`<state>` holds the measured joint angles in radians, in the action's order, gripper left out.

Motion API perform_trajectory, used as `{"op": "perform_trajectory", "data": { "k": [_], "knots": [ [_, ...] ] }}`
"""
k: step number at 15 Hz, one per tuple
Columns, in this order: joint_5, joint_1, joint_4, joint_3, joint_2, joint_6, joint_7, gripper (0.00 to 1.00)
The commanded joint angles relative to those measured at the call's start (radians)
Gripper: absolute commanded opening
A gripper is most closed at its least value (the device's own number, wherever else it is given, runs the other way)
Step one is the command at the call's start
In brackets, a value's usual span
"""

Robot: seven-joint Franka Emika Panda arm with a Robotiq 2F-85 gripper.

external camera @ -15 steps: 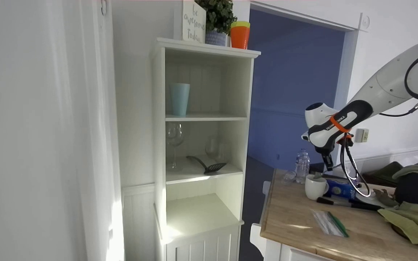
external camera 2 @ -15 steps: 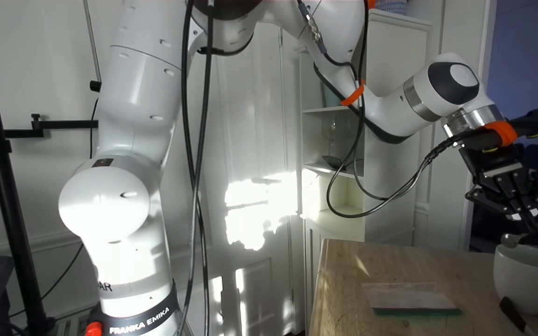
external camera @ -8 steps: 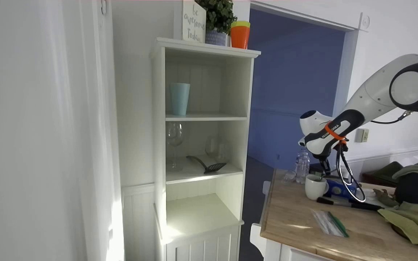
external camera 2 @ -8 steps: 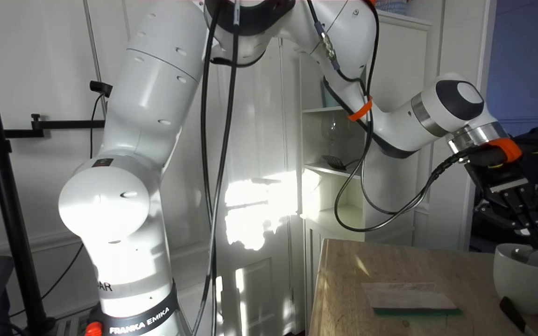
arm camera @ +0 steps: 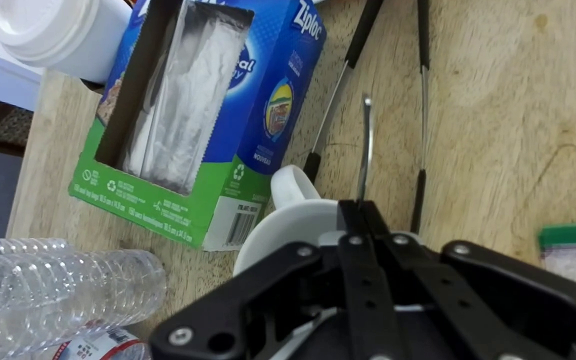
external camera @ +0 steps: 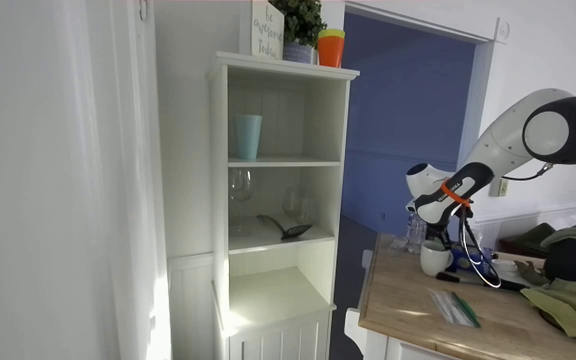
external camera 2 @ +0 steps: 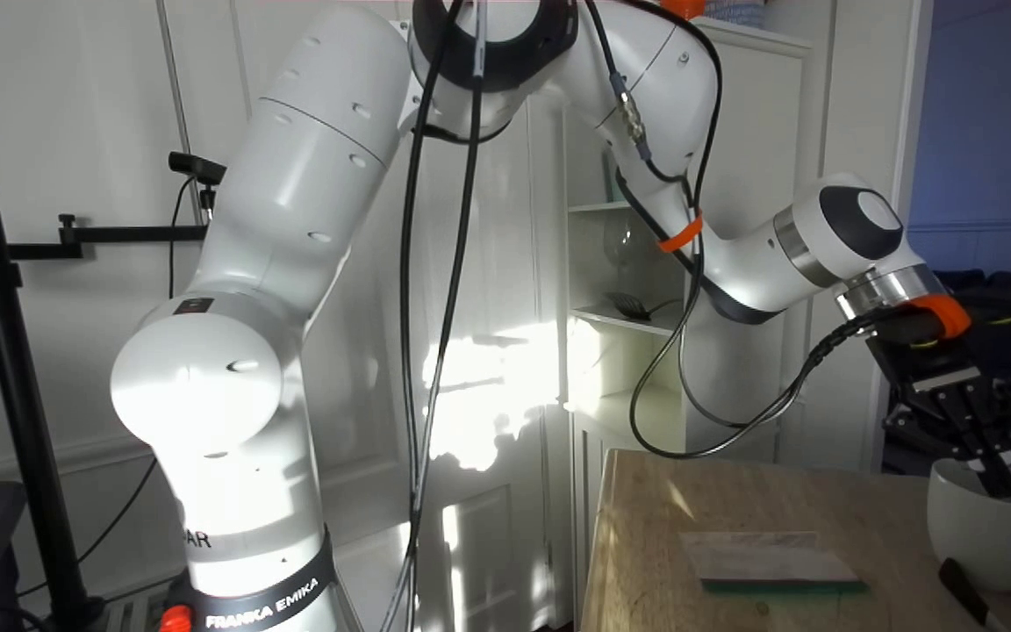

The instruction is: Put the spoon in the white cup

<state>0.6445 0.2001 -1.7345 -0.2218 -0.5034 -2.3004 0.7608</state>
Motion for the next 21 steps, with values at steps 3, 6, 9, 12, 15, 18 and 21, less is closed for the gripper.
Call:
{"op": "perform_trajectory", "data": {
  "k": [3,6,9,12,15,18,21],
  "knots": [
    [0.054,0.001,0.027,0.009,-0.031,-0.001,-0.013,0.01],
    [0.06,0.001,0.024,0.015,-0.027,-0.001,-0.011,0.01],
    [0.06,0.003,0.019,0.021,-0.018,0.0,-0.006,0.35],
    [0.051,0.008,0.018,0.027,0.0,-0.005,0.003,0.55],
    [0.043,0.012,0.013,0.031,0.019,-0.008,0.012,0.76],
    [0.021,0.019,0.006,0.037,0.041,-0.003,0.018,0.95],
    [-0.121,0.053,-0.012,0.077,0.101,0.065,0.072,1.0]
  ]
}}
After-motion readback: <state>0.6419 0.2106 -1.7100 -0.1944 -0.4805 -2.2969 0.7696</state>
